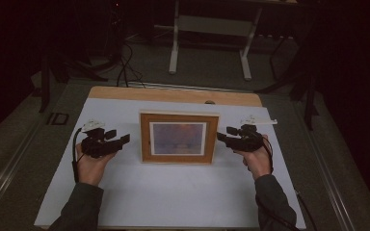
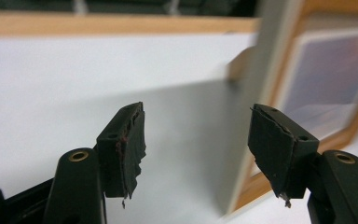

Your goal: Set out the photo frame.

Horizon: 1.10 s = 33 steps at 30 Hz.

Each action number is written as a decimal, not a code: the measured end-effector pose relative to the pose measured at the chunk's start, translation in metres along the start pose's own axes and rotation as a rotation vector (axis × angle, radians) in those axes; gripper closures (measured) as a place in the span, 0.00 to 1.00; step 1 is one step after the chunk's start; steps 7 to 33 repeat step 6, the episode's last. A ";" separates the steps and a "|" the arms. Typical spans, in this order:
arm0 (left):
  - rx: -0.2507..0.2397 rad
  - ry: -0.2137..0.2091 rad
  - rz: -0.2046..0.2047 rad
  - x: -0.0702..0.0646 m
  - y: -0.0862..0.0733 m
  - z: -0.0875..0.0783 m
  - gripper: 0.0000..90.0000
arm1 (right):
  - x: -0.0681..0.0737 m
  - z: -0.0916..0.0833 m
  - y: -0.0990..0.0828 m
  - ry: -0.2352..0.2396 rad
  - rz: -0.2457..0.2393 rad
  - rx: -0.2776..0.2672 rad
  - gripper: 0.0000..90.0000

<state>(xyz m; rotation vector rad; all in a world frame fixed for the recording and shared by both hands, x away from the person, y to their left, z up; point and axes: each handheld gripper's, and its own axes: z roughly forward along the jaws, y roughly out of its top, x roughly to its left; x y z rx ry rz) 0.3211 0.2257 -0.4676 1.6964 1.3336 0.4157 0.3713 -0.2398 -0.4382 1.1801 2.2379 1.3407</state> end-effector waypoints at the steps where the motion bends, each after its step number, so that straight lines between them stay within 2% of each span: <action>1: 0.009 0.007 -0.020 0.004 -0.005 0.000 0.43 | -0.001 0.001 -0.002 -0.003 0.002 0.006 0.49; 3: 0.025 0.046 -0.049 0.009 -0.013 0.000 0.43 | -0.004 0.001 -0.005 -0.008 0.007 0.014 0.49; 6: 0.050 0.088 -0.055 0.014 -0.024 0.001 0.43 | -0.008 0.001 -0.009 -0.013 0.014 0.016 0.49; 33: 0.050 0.088 -0.055 0.014 -0.024 0.001 0.43 | -0.008 0.001 -0.009 -0.013 0.014 0.016 0.49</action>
